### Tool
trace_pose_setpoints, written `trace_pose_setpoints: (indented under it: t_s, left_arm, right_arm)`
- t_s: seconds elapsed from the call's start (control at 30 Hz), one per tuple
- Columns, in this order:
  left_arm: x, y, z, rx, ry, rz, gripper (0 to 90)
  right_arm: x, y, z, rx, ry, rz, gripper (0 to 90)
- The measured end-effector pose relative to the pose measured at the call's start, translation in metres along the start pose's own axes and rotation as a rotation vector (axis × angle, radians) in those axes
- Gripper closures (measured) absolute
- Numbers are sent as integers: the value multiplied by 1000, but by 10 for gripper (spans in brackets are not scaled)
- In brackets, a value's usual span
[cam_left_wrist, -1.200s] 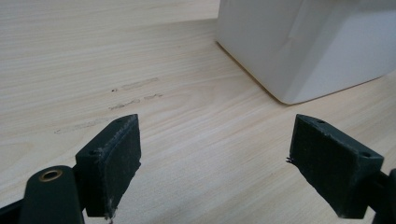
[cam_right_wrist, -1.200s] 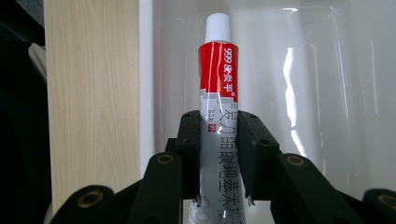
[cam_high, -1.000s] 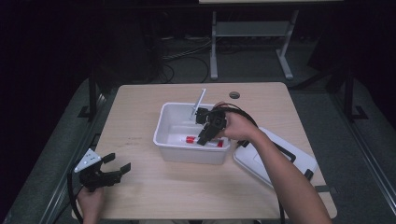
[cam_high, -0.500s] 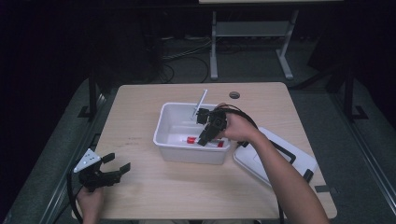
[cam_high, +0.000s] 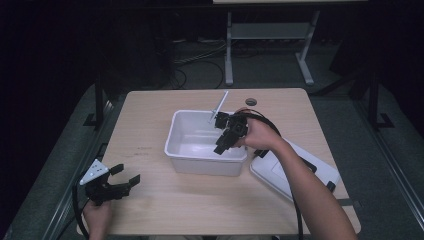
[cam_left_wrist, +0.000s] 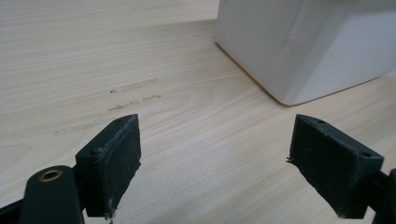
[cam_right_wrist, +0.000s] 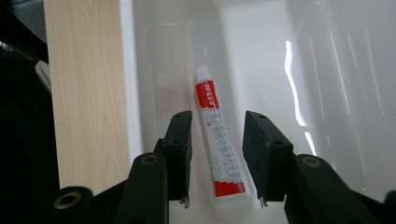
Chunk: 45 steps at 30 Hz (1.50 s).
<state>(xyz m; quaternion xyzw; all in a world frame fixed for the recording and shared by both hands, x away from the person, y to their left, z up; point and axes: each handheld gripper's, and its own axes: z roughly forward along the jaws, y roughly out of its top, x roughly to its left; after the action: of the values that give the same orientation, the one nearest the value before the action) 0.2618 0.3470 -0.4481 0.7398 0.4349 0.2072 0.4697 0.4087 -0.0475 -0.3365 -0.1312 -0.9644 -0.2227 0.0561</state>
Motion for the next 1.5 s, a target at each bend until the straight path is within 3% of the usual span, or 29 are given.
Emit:
trace_pose_setpoints:
  t_s: [0.23,0.5,0.8,1.23,1.5]
  left_arm:
    - [-1,0,1,3,0,1,159]
    - [-1,0,1,6,-1,4,159]
    - [-1,0,1,5,1,4,159]
    - [-2,0,2,10,4,8,159]
    - [-3,0,2,15,7,12,159]
  right_arm:
    - [4,-2,-20,-32,-19,-5,596]
    - [7,-9,-37,-28,-48,1,578]
    - [9,-23,-59,-50,-83,29,544]
    - [6,-67,-88,-77,-149,104,491]
    - [2,-97,-93,-82,-169,156,473]
